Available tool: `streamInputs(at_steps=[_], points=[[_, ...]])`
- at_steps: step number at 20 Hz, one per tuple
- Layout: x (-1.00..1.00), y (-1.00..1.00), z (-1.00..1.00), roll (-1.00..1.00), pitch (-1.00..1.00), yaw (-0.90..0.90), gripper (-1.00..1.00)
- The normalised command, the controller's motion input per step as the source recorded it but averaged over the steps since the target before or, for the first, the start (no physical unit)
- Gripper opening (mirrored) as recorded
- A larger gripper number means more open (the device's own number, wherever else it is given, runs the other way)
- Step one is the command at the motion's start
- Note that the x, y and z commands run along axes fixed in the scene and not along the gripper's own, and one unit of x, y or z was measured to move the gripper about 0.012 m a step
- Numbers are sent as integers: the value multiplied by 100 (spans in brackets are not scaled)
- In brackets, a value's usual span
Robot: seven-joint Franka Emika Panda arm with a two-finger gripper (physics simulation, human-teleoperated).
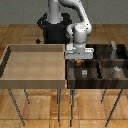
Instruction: Place the loaf of bread into the appropriate compartment.
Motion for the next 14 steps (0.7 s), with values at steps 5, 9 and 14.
streamInputs(at_steps=[5, 9, 14], points=[[0, 0, 0, 0, 0, 0, 100], [0, 0, 0, 0, 0, 0, 100], [0, 0, 0, 0, 0, 0, 100]])
